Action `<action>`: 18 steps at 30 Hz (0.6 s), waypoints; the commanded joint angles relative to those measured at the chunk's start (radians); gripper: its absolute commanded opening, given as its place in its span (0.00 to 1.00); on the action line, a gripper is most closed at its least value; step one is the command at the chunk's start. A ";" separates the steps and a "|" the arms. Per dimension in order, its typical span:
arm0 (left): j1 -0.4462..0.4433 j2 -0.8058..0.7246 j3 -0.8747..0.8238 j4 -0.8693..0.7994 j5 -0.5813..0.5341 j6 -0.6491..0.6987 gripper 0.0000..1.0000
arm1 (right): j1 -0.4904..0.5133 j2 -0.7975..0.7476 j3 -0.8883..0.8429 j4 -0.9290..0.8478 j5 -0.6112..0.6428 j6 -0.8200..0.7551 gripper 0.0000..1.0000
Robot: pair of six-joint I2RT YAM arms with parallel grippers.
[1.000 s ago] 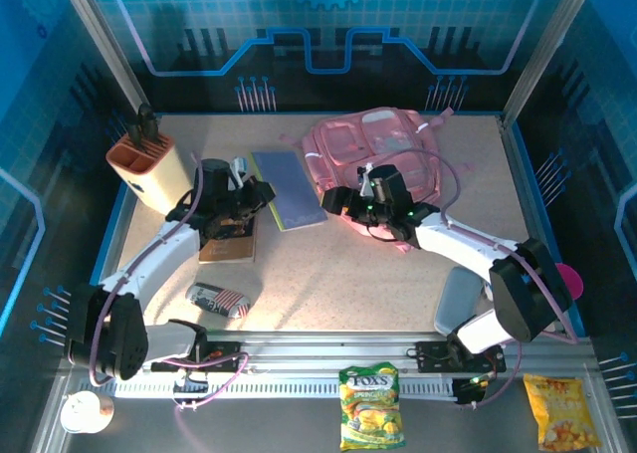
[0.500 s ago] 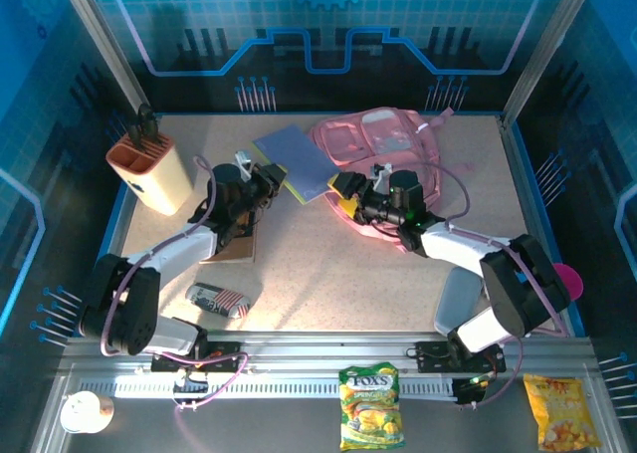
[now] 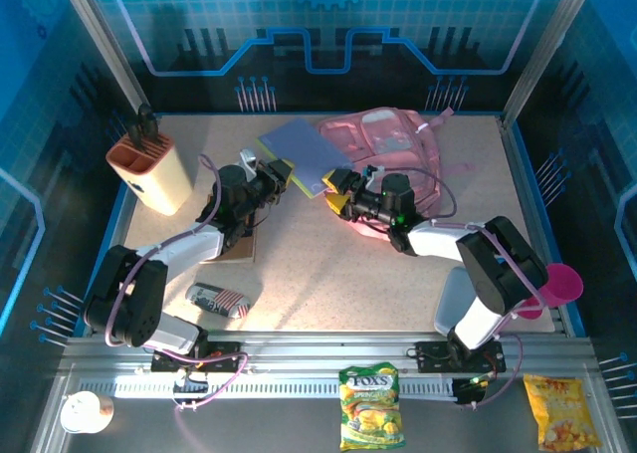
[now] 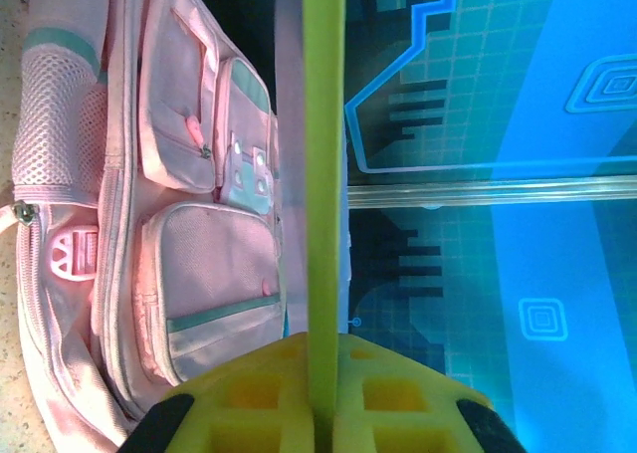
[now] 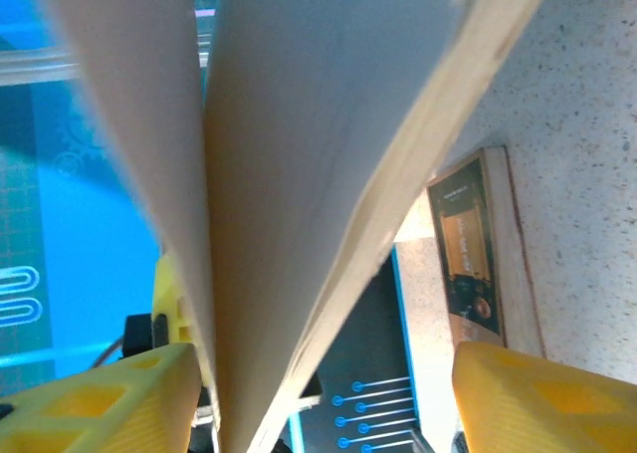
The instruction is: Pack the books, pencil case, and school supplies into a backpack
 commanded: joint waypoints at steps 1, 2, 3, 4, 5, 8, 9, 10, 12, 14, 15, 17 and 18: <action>-0.005 -0.006 0.002 0.047 -0.010 -0.019 0.00 | 0.004 0.019 0.039 0.072 0.020 0.012 0.63; -0.005 -0.007 0.005 0.036 -0.011 -0.017 0.00 | 0.004 0.021 0.043 0.072 0.022 0.013 0.60; -0.006 -0.007 0.005 0.032 -0.011 -0.016 0.00 | 0.003 0.024 0.047 0.076 0.022 0.012 0.58; -0.005 -0.008 0.006 0.031 -0.012 -0.015 0.00 | 0.002 0.028 0.051 0.080 0.021 0.010 0.53; -0.005 -0.006 0.005 0.031 -0.012 -0.015 0.00 | 0.002 0.029 0.053 0.080 0.020 0.009 0.49; -0.006 -0.007 0.004 0.022 -0.014 -0.014 0.00 | -0.001 0.024 0.047 0.081 0.026 0.000 0.35; -0.005 -0.007 0.004 0.016 -0.012 -0.012 0.00 | -0.003 0.023 0.040 0.090 0.030 -0.003 0.29; -0.006 -0.008 0.004 0.013 -0.008 -0.007 0.00 | -0.004 0.021 0.031 0.110 0.037 -0.005 0.23; -0.003 -0.014 0.002 0.009 0.003 0.012 0.04 | -0.011 0.020 0.014 0.153 0.041 -0.008 0.14; -0.001 -0.026 0.004 -0.028 0.008 0.039 0.15 | -0.024 0.010 -0.002 0.179 0.035 -0.023 0.06; -0.001 -0.034 0.005 -0.051 0.010 0.058 0.22 | -0.029 0.000 -0.009 0.176 0.035 -0.032 0.04; -0.001 -0.055 0.008 -0.123 0.006 0.114 0.39 | -0.042 -0.032 -0.026 0.149 0.036 -0.069 0.02; -0.001 -0.066 0.009 -0.154 0.002 0.147 0.44 | -0.050 -0.049 -0.034 0.130 0.036 -0.088 0.01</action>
